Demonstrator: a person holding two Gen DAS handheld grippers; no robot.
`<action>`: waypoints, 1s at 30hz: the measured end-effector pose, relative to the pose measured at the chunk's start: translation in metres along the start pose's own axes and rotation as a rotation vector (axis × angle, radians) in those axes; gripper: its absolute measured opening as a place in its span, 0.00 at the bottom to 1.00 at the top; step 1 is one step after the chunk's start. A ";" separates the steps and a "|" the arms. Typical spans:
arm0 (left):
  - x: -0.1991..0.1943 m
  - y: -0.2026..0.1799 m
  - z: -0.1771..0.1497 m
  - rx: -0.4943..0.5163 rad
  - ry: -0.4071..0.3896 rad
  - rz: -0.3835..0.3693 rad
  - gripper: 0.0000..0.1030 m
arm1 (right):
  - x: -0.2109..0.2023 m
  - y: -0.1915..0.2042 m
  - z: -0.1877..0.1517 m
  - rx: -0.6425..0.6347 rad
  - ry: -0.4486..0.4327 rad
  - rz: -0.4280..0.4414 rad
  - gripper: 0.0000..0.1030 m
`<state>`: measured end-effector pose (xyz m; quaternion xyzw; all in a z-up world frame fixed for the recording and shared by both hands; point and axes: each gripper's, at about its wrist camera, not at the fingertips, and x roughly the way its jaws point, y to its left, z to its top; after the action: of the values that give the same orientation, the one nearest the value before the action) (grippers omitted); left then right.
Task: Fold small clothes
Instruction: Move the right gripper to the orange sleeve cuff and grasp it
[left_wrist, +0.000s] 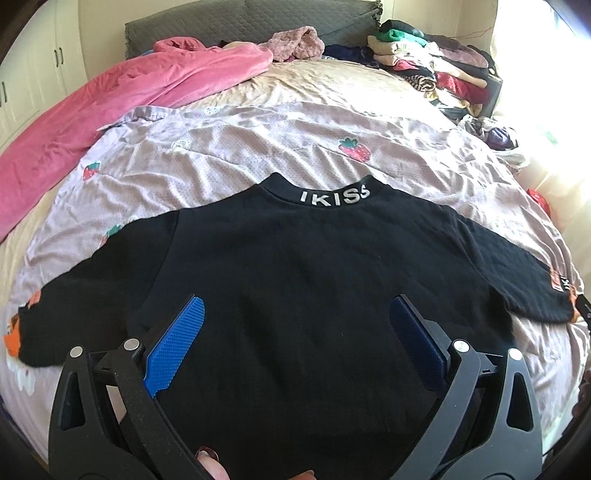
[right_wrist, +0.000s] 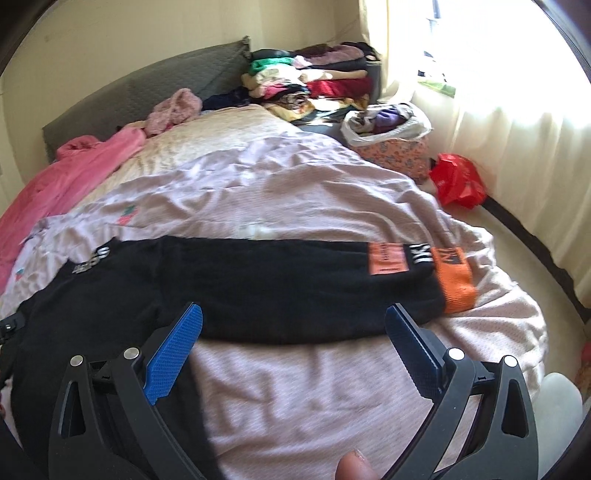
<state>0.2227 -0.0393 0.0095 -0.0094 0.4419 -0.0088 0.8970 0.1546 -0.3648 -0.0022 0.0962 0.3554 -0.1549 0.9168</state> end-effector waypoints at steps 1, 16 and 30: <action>0.003 0.000 0.003 -0.002 0.003 -0.002 0.92 | 0.003 -0.008 0.003 0.012 -0.003 -0.019 0.96; 0.037 -0.004 0.043 -0.021 0.014 0.000 0.92 | 0.043 -0.110 0.025 0.164 0.044 -0.141 0.96; 0.092 -0.019 0.026 -0.038 0.057 -0.005 0.92 | 0.089 -0.154 0.024 0.180 0.142 -0.150 0.83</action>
<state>0.2994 -0.0603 -0.0468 -0.0272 0.4671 -0.0028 0.8838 0.1777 -0.5343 -0.0550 0.1622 0.4104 -0.2471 0.8627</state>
